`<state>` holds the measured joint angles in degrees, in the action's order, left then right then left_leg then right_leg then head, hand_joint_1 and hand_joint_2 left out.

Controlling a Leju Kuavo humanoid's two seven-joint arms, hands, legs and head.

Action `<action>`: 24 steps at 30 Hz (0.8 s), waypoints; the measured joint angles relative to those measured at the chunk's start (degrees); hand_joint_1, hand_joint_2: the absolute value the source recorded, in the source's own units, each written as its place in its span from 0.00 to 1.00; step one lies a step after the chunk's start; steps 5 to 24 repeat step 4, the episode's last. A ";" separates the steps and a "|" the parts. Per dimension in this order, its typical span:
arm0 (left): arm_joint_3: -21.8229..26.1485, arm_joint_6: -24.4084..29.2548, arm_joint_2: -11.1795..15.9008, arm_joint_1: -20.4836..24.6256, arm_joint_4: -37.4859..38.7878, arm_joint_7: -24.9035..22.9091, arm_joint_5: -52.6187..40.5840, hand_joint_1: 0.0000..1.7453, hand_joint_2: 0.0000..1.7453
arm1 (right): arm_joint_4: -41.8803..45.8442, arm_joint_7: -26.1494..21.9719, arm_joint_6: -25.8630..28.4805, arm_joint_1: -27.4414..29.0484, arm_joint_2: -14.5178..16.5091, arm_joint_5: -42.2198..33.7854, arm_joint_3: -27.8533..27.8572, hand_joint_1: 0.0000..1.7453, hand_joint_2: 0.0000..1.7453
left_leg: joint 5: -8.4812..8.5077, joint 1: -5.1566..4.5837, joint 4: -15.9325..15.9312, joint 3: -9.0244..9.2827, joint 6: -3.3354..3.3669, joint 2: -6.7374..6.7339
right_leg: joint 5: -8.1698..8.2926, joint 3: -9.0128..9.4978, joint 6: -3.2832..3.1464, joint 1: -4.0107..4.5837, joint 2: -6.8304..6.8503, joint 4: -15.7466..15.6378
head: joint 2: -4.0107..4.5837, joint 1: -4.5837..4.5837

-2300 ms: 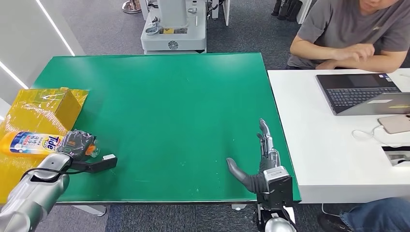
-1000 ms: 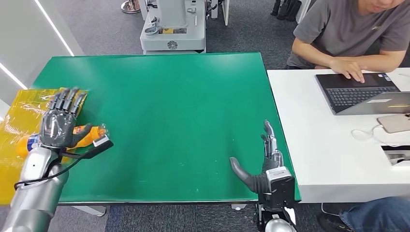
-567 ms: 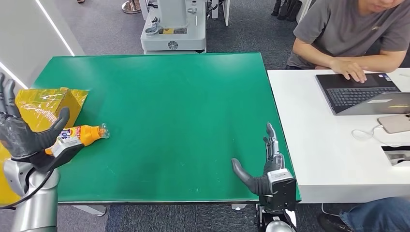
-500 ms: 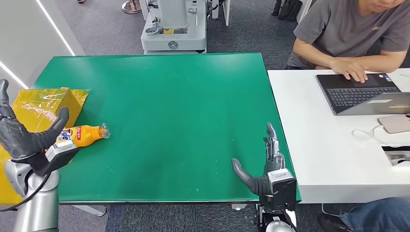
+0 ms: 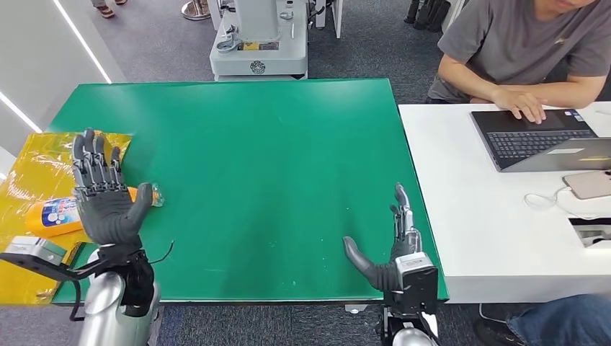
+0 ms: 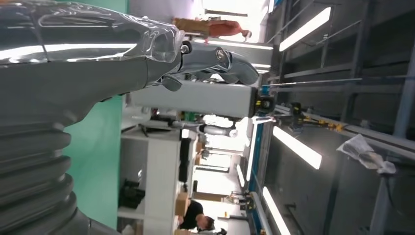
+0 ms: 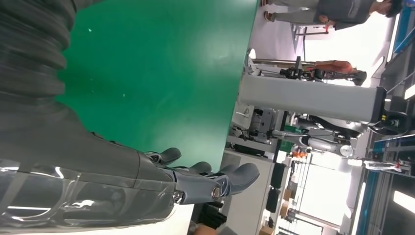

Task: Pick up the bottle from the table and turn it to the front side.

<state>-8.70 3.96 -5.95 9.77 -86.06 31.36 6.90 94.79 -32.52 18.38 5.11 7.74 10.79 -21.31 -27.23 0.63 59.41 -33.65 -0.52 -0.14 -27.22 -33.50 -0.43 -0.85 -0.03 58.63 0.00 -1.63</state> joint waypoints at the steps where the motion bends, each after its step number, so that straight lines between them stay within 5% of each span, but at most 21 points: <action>1: -0.57 0.17 -0.65 -0.50 -0.05 0.02 0.16 0.00 1.00 | -0.08 -0.03 0.11 0.01 0.00 -0.02 -0.01 0.00 1.00 | 0.00 0.00 0.00 0.00 0.00 0.00 | 0.00 0.00 0.00 0.00 0.00 0.00 | 0.00 0.01; 4: -1.71 0.82 -2.26 -1.94 -0.19 0.29 0.84 0.00 1.00 | -0.19 -0.11 0.45 0.10 0.00 -0.05 -0.02 0.00 1.00 | 0.00 0.01 -0.01 0.00 0.00 0.00 | 0.00 0.00 0.00 0.01 0.00 0.00 | 0.00 -0.01; 24: -1.71 0.82 -2.26 -1.94 -0.19 0.29 0.84 0.00 1.00 | -0.19 -0.11 0.45 0.10 0.00 -0.05 -0.02 0.00 1.00 | 0.00 0.01 -0.01 0.00 0.00 0.00 | 0.00 0.00 0.00 0.01 0.00 0.00 | 0.00 -0.01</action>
